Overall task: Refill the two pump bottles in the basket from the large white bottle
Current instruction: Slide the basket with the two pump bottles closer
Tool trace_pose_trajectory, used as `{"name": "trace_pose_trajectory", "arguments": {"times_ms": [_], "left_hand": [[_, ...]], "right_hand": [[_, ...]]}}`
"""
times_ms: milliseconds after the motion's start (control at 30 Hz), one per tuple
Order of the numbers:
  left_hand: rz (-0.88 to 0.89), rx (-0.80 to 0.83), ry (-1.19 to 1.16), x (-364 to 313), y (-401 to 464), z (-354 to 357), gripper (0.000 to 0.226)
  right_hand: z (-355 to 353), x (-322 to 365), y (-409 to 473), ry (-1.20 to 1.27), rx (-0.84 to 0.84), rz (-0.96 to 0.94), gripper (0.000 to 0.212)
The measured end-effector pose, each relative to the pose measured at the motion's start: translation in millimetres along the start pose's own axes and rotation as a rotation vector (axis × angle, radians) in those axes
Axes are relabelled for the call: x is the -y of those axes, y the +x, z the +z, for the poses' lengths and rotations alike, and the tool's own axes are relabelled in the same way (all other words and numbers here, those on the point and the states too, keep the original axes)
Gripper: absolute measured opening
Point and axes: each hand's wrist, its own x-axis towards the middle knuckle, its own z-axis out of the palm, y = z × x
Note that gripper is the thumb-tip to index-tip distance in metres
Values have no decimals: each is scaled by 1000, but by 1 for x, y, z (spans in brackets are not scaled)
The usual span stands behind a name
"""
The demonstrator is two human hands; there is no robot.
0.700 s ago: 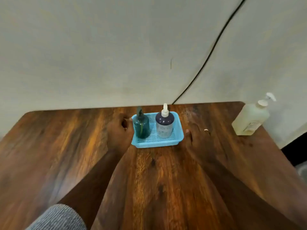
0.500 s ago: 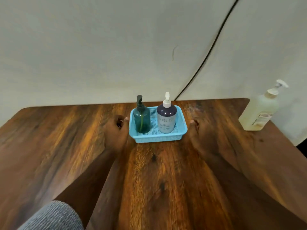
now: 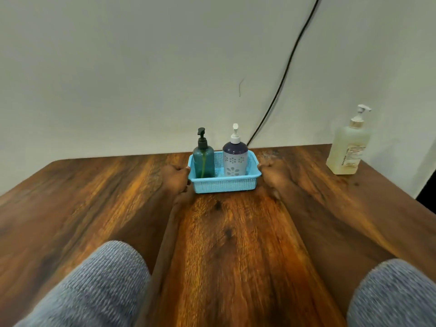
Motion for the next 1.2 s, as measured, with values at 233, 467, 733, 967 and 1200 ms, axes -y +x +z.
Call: {"name": "trace_pose_trajectory", "arguments": {"times_ms": [233,467,733,967,1200], "left_hand": [[59,68,-81,-8,-38,-36,24],[91,146,-4,19,-90,-84,22],[106,145,70,49,-133,-123,23],[134,120,167,58,-142,-125,22],[394,-196,354,54,-155,-125,3]], "right_hand": [[-38,14,-68,97,25,1,16],[-49,-6,-140,173,139,63,21],[-39,-31,-186,160,208,87,19],[-40,-37,-196,140,221,71,22],[-40,-37,-190,37,172,38,25]]}}
